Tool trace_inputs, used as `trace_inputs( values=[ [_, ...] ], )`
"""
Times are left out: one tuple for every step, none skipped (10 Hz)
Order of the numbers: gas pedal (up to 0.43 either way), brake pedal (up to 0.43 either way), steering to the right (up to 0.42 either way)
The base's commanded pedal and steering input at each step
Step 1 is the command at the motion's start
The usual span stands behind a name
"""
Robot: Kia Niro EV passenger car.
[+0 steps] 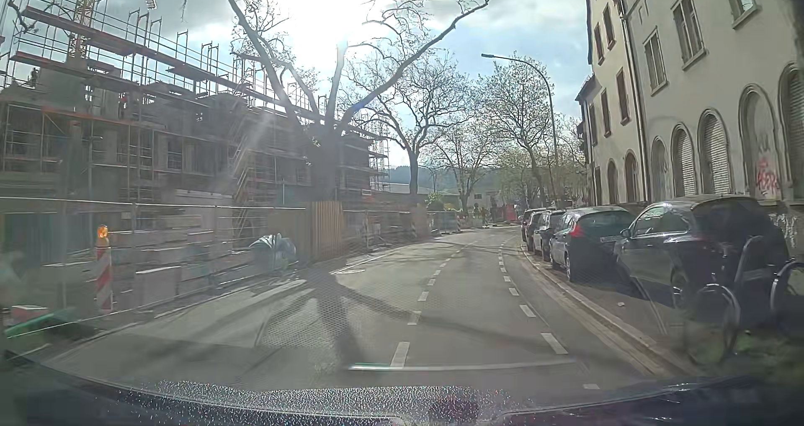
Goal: Follow the waypoints while adhering to traffic rules and regulations
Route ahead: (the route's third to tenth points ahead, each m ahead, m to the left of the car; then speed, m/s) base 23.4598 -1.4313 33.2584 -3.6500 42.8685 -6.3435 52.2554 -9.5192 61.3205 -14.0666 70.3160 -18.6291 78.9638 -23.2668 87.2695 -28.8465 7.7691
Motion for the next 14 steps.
trace_inputs(
  values=[
    [0.087,0.0,0.034],
    [0.087,0.0,0.034],
    [0.087,0.0,0.034],
    [0.087,0.0,0.035],
    [0.087,0.0,0.034],
    [0.087,0.0,0.033],
    [0.087,0.0,0.033],
    [0.087,0.0,0.033],
    [0.087,0.0,0.033],
    [0.087,0.0,0.033],
    [0.087,0.0,0.033],
    [0.087,0.0,0.033],
    [0.087,0.0,0.033],
    [0.087,0.0,0.033]
  ],
)
